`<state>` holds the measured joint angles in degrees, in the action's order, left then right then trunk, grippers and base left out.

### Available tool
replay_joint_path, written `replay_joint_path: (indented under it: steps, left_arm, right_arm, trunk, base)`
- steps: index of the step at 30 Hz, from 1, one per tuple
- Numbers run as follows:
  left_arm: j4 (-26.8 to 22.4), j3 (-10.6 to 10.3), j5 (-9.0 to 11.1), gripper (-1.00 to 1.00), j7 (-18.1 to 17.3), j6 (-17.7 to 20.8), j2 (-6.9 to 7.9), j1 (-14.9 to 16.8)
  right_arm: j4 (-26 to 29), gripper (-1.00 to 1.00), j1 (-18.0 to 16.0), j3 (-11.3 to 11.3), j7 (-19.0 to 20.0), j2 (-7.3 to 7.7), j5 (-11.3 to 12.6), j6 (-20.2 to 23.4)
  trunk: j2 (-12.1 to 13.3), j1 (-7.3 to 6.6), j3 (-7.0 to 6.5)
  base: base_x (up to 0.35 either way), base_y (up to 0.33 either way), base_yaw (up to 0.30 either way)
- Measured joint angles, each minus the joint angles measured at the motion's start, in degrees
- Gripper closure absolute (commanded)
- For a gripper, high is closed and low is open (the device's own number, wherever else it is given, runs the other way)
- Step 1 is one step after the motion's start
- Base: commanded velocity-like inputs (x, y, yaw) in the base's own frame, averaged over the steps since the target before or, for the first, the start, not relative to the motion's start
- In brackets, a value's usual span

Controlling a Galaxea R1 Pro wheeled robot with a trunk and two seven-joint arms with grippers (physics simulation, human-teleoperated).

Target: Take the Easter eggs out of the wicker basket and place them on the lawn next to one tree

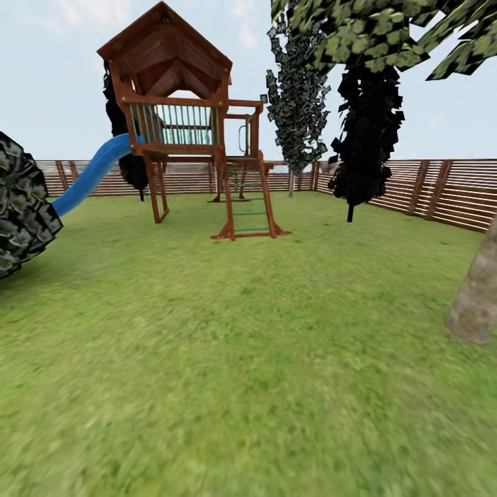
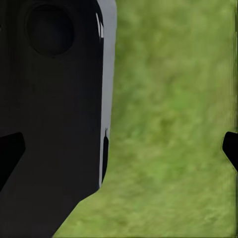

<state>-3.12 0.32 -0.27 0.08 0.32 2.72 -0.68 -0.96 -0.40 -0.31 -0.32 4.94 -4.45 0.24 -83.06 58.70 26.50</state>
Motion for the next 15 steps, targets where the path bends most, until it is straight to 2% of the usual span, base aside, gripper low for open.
replay_joint_path:
  steps: [15]
  left_arm:
    - [0.0, 0.0, 0.0, -1.0, 0.0, 0.0, 0.0, 0.0]
  right_arm:
    - [0.0, -1.0, 0.0, -0.1, 0.0, -0.03, 0.1, 0.0]
  trunk:
    - [0.0, 0.0, 0.0]
  base:
    - [0.294, -0.148, 0.0]
